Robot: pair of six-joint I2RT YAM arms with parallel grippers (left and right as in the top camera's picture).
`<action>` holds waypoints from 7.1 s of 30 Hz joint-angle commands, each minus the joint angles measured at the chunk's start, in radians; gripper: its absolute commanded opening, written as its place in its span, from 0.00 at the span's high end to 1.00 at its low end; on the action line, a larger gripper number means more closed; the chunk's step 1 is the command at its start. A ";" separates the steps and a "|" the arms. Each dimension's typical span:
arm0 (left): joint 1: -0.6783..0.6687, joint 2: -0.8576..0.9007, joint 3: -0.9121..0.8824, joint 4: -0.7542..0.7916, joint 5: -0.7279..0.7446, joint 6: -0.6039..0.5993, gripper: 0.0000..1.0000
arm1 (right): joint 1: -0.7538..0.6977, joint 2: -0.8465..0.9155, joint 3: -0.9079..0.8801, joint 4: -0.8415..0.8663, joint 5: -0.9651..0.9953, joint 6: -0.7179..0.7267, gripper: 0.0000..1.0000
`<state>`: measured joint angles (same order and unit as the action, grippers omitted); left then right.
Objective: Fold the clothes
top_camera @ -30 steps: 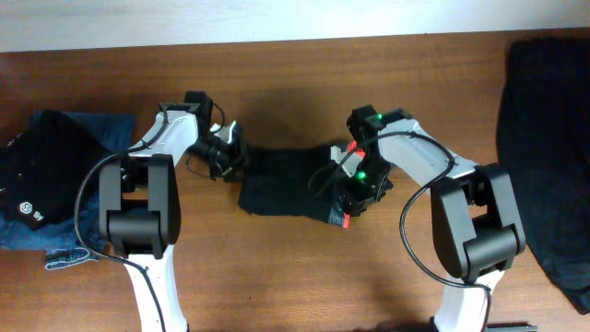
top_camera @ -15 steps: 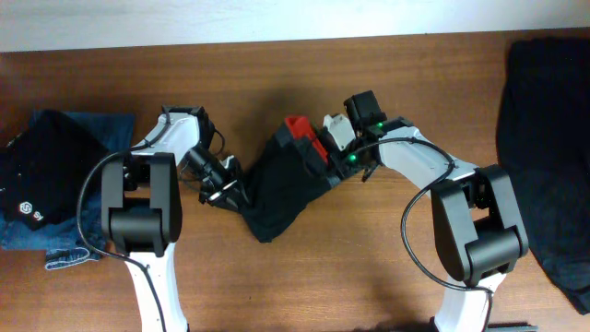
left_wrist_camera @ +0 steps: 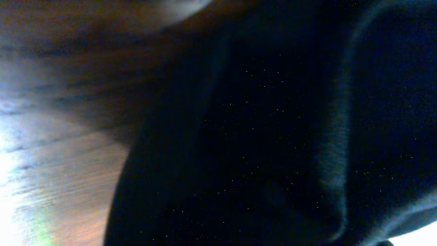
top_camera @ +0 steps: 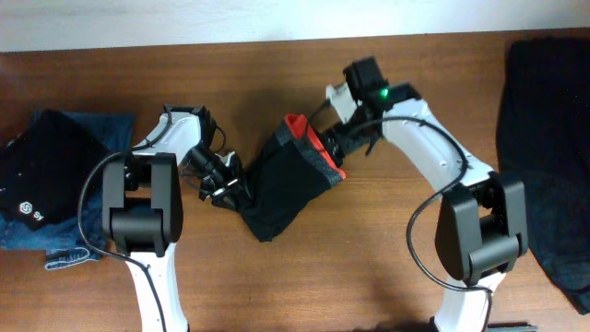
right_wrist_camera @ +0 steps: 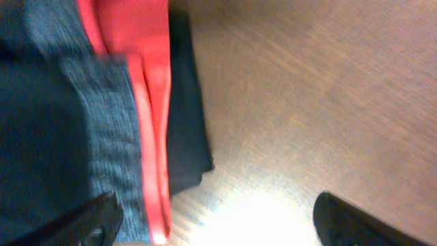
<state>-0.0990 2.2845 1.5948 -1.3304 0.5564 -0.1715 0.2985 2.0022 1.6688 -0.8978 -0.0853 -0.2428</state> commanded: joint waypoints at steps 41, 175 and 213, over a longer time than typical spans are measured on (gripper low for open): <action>-0.134 0.127 0.319 0.071 -0.013 0.753 0.01 | 0.009 -0.002 0.291 -0.408 -0.147 0.095 0.01; 0.837 -0.349 0.469 0.338 -0.002 -0.113 0.91 | -0.176 -0.040 0.303 -0.553 -0.008 0.064 0.01; 0.959 -0.359 -0.433 1.324 0.227 -0.434 0.43 | -0.176 -0.040 0.303 -0.578 -0.007 0.068 0.01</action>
<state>0.8356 1.9064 1.1721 -0.0200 0.7597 -0.6003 0.1230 1.9961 1.9507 -1.4742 -0.1013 -0.1688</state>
